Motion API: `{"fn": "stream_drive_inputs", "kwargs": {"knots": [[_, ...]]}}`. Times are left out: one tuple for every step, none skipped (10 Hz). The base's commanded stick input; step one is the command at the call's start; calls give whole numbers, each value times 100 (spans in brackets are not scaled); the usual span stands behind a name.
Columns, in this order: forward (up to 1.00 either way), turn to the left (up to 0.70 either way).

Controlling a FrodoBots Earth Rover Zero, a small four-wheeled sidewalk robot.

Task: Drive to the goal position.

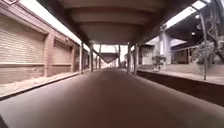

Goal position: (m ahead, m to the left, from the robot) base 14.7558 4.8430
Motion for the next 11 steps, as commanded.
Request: {"fn": "stream_drive_inputs", "kwargs": {"knots": [[70,0],[70,0],[70,0],[70,0],[70,0],[70,0],[70,0],[70,0],[70,0],[70,0],[70,0]]}}
